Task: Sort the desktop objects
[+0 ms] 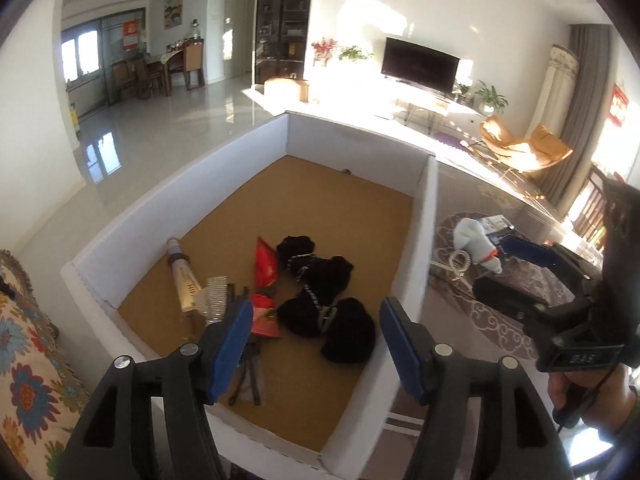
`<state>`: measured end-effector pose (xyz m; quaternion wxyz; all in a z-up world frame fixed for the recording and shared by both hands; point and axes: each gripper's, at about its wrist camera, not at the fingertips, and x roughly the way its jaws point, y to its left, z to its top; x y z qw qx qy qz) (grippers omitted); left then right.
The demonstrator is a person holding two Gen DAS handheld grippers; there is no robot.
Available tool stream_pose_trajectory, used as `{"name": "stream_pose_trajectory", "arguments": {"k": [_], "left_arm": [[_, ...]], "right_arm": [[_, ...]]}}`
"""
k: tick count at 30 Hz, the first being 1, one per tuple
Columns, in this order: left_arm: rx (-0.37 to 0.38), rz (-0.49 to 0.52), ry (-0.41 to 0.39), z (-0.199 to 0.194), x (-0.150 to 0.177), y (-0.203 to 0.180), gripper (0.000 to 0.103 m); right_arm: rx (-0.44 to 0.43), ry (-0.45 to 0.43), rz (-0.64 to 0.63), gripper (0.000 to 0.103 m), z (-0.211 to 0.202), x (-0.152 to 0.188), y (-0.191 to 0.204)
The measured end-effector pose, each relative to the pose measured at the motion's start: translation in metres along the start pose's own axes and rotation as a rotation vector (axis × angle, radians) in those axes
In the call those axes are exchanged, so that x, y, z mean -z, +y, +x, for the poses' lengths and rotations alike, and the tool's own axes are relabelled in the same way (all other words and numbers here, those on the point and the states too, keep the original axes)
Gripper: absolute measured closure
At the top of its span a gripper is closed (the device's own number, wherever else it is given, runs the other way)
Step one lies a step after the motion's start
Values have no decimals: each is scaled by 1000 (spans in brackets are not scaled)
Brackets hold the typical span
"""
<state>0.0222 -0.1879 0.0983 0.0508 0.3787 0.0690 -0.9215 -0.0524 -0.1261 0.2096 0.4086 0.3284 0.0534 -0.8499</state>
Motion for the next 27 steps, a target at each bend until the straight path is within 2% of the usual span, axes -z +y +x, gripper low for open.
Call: {"name": "stream_pose_trajectory", "arguments": {"k": [2,3,5,6,9,11,14,21,27], "left_arm": [[83,57,-23,-7,6,-41,5],[130,85,-25,-7,12,-63,1],[209,141,16,5,26,-104,0],[222,165,52,15,35,-122,0],[167,210,151,60,58,-168,0],[127,200,212,89,66,-184,0],[88,154,246,119,72,-191,0],[23,147,277,145,79,-186,0],[17,166,186,142,88,-184,0]], "right_arm": [[110,-19,-2,4,-27,31,-34],[174,-13,3,4,-38,48,-53],[300,45,23,4,-51,82,-93],[355,88,38,4,-56,99,-112],[459,174,85,4,-76,140,-154],[483,207,108,4,-88,158,-170],[499,230,115,4,-100,175,-181],[502,237,141,2,-101,183,-184],[451,247,210,0,-100,186,-194]]}}
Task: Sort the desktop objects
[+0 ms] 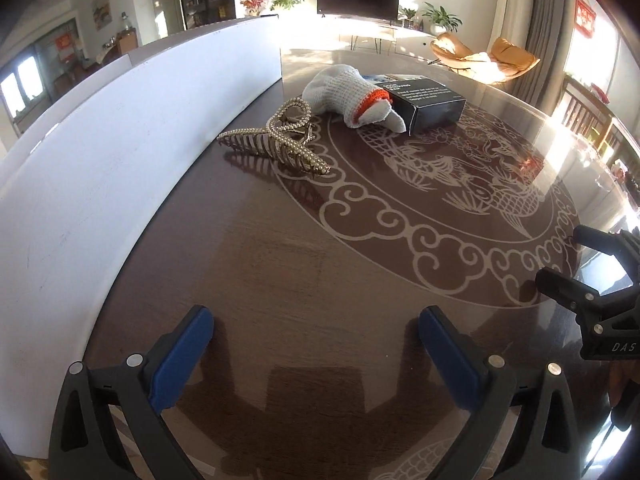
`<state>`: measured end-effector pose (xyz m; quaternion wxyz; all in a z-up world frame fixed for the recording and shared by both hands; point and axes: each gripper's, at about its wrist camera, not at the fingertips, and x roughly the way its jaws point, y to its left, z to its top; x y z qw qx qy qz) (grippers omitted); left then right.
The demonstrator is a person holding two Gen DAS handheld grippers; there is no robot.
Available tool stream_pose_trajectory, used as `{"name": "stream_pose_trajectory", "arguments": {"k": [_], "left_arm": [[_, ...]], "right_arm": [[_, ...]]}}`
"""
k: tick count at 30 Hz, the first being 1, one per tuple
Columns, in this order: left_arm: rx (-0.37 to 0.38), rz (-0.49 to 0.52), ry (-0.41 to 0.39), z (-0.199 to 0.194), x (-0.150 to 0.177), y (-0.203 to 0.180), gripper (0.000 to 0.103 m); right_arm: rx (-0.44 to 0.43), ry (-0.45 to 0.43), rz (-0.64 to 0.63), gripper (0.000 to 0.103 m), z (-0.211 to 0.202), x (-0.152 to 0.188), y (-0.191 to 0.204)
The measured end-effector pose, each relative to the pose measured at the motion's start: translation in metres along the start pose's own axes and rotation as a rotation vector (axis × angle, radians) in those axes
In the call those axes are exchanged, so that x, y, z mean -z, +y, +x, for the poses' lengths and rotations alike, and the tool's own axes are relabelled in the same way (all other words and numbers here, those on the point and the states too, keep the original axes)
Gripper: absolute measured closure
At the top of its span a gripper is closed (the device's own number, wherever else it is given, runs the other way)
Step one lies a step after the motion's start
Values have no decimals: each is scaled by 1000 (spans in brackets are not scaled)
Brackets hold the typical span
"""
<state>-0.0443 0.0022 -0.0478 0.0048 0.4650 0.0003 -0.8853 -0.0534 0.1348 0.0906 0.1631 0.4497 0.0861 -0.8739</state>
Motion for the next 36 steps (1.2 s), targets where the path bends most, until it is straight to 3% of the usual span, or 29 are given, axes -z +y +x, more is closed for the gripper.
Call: {"name": "stream_pose_trajectory", "arguments": {"k": [36], "left_arm": [[3,1,-4,1,1,7,0]], "right_arm": [[5,0,-4,0,-1,1,2]]}}
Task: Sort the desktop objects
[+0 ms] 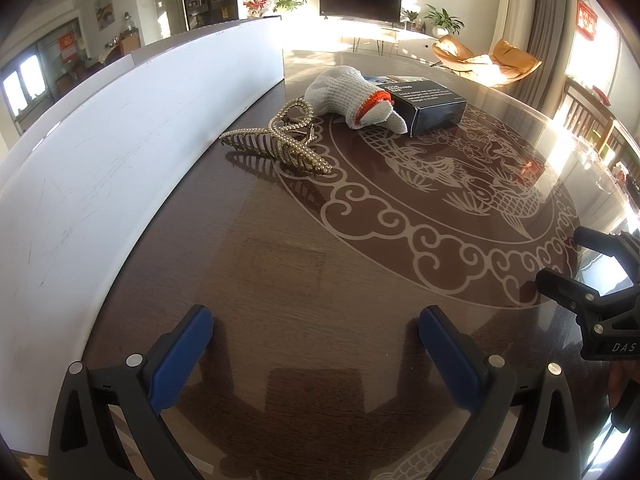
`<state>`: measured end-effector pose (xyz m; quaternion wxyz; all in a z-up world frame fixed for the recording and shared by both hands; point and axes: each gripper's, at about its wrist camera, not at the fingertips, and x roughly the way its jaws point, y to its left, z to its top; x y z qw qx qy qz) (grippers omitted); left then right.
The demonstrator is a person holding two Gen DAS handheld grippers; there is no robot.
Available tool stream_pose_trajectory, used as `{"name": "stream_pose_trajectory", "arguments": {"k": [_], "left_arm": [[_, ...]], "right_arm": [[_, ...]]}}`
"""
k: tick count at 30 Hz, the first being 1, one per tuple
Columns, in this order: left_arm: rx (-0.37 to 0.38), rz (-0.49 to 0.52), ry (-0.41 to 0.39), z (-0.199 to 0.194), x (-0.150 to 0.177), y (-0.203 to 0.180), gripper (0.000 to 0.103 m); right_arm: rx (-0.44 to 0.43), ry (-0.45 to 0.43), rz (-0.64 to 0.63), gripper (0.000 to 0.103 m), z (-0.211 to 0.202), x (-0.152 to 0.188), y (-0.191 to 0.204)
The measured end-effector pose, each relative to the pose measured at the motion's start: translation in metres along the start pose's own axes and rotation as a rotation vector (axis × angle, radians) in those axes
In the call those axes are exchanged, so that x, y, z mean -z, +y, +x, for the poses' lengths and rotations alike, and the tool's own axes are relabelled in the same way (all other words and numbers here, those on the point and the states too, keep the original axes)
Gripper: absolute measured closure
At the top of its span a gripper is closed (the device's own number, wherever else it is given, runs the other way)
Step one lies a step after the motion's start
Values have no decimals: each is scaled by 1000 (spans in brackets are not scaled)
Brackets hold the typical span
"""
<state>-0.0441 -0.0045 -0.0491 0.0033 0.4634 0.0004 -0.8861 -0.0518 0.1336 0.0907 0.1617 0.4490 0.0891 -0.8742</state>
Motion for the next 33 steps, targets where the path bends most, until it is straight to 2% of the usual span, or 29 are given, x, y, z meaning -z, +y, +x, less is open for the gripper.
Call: {"name": "stream_pose_trajectory", "arguments": {"k": [22,25,27,33], "left_arm": [[-12,-20,14,1,-5,-2,0],[-49,-90,58,6,-17,-4,0],[-53,-121,69,14,-30,-8,0],[-140,-227,88,43,-76,-6,0]], "right_arm": [[0,0,0,0,0,0,0],[0,0,0,0,0,0,0],[0,0,0,0,0,0,0],[-1,0,0,0,0,0,0]]}}
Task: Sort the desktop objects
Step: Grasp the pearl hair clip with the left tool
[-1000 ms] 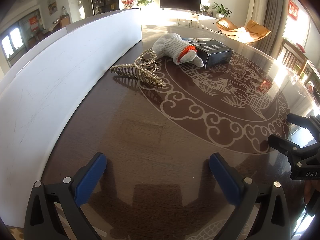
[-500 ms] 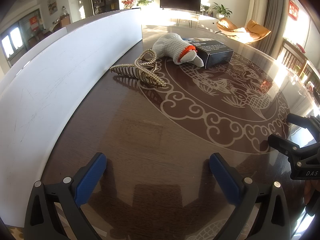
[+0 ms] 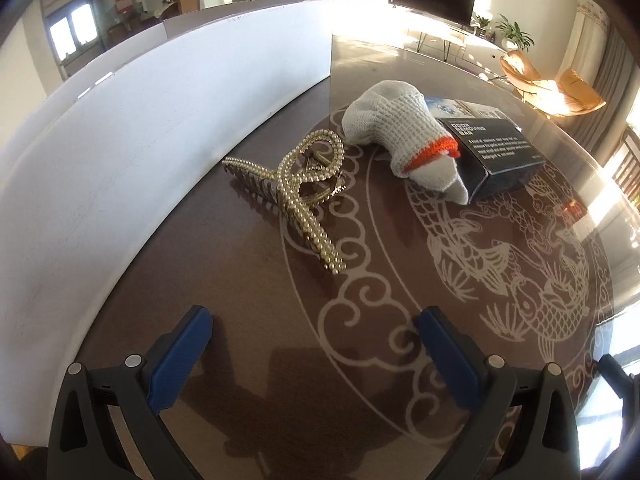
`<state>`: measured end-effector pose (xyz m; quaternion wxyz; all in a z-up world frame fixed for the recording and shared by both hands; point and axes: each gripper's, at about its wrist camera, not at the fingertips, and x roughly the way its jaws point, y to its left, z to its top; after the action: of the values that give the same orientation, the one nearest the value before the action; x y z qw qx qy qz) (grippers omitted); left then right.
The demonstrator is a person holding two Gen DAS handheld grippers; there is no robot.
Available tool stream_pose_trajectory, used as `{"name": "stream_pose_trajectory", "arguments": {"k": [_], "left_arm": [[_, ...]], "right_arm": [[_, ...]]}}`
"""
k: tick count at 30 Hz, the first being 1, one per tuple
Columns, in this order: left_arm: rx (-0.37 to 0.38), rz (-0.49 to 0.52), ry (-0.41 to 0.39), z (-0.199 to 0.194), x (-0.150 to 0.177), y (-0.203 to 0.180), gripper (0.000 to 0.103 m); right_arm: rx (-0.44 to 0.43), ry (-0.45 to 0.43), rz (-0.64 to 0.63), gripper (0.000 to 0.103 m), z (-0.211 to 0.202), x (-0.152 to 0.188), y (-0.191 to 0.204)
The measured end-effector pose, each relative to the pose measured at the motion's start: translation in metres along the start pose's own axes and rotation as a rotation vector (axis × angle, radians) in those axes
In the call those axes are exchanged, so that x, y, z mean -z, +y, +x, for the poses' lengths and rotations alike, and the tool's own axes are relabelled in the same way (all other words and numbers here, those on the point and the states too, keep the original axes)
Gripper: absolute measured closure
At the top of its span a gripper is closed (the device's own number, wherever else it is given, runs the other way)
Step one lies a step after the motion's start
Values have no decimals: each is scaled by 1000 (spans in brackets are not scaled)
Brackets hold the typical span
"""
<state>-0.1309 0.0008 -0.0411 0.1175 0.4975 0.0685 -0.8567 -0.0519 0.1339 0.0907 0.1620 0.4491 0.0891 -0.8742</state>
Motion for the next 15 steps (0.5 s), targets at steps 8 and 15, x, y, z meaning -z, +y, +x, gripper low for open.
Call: {"name": "stream_pose_trajectory", "arguments": {"k": [8,15], "left_arm": [[-94,-159,-23,30,-54,9,0],[-71,-112,-60,33,-67,17,0]], "right_arm": [[0,0,0,0,0,0,0],[0,0,0,0,0,0,0]]}}
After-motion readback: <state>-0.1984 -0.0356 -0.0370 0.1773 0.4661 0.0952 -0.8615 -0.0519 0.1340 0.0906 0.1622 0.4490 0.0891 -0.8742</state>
